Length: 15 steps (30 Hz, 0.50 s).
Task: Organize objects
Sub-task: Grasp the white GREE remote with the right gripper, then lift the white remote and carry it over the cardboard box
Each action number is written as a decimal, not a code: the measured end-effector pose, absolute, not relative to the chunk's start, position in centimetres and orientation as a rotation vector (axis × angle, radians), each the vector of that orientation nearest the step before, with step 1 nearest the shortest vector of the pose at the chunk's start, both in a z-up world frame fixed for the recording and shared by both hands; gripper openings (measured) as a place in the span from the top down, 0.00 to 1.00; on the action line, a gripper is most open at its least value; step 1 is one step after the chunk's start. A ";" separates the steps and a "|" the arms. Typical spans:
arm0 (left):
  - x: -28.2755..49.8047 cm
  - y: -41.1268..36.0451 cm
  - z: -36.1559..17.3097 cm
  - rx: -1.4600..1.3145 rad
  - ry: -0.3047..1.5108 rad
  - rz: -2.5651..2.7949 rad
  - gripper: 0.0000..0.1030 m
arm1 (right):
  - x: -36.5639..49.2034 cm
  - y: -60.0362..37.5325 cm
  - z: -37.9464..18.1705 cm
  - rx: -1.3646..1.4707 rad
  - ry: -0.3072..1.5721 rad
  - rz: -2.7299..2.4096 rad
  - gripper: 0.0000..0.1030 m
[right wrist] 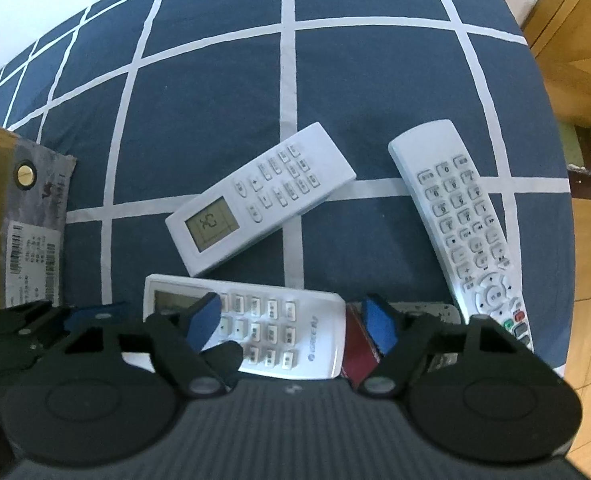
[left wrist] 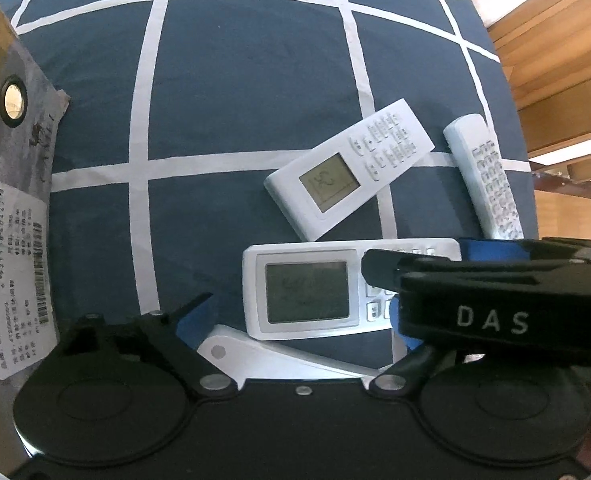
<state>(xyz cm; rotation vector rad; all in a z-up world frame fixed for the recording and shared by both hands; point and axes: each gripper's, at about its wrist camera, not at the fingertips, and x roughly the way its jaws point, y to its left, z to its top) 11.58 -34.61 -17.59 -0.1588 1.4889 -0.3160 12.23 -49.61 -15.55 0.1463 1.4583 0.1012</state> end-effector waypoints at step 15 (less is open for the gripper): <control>11.4 -34.7 -17.4 -0.154 1.469 -0.340 0.28 | 12.4 -48.6 -15.6 0.155 1.451 0.083 0.36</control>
